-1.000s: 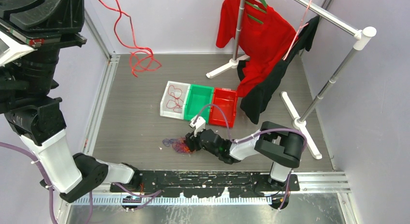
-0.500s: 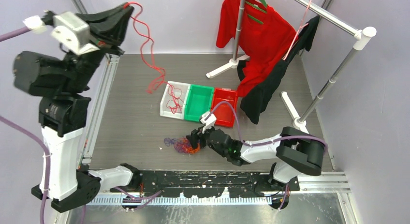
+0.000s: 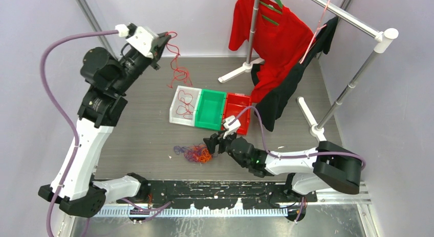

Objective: Untangle the cables

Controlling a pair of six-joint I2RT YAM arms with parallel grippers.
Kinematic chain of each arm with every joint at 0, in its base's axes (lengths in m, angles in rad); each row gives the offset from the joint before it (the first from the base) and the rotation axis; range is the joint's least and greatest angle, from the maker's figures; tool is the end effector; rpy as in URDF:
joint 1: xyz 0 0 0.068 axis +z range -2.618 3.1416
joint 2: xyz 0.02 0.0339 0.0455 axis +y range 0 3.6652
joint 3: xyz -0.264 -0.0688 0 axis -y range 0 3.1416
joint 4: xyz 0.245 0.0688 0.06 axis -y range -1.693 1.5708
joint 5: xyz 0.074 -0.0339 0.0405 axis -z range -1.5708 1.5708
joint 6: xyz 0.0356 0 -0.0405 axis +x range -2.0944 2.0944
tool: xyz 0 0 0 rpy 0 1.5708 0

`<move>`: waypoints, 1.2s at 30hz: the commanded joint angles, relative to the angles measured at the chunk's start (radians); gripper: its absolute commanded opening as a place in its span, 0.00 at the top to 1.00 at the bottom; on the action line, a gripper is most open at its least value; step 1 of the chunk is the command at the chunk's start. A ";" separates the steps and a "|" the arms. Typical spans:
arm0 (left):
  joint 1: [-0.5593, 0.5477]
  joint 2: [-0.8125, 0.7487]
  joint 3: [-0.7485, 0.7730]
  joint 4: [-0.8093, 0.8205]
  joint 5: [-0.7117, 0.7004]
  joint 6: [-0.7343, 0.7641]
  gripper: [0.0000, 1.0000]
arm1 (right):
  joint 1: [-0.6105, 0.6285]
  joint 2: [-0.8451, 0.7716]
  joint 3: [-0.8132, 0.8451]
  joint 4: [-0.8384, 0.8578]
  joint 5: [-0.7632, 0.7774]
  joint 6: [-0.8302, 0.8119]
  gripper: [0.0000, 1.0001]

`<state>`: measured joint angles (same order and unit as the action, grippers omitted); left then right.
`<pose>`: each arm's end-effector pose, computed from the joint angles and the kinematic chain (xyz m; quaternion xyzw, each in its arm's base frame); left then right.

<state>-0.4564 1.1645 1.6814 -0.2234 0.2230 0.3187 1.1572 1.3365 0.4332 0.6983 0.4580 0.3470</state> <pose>0.1788 -0.0966 0.5607 0.3066 0.5147 -0.1211 0.7915 0.1194 0.2329 0.1934 -0.1661 0.7508 0.2913 0.5691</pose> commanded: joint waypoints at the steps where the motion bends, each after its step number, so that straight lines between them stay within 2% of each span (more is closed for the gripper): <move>1: -0.004 -0.014 -0.069 0.075 -0.027 0.054 1.00 | 0.006 -0.075 -0.030 0.015 0.093 0.010 0.23; 7: -0.004 0.025 -0.187 0.096 -0.031 0.080 1.00 | 0.006 -0.128 -0.052 -0.008 0.123 0.016 0.23; 15: 0.003 0.113 -0.328 0.150 -0.079 0.231 1.00 | 0.006 -0.189 -0.067 -0.042 0.139 0.015 0.24; 24: 0.062 0.267 -0.236 0.168 -0.161 0.348 1.00 | 0.004 -0.208 -0.081 -0.042 0.154 0.018 0.25; 30: 0.103 0.291 -0.260 0.182 -0.188 0.398 1.00 | 0.004 -0.184 -0.073 -0.038 0.156 0.017 0.25; 36: 0.165 0.295 -0.252 0.207 -0.181 0.385 1.00 | 0.004 -0.173 -0.068 -0.040 0.157 0.018 0.26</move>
<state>-0.3309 1.4643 1.3911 -0.1047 0.0536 0.6941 1.1572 1.1587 0.3561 0.6186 0.5861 0.3550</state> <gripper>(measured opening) 0.015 0.740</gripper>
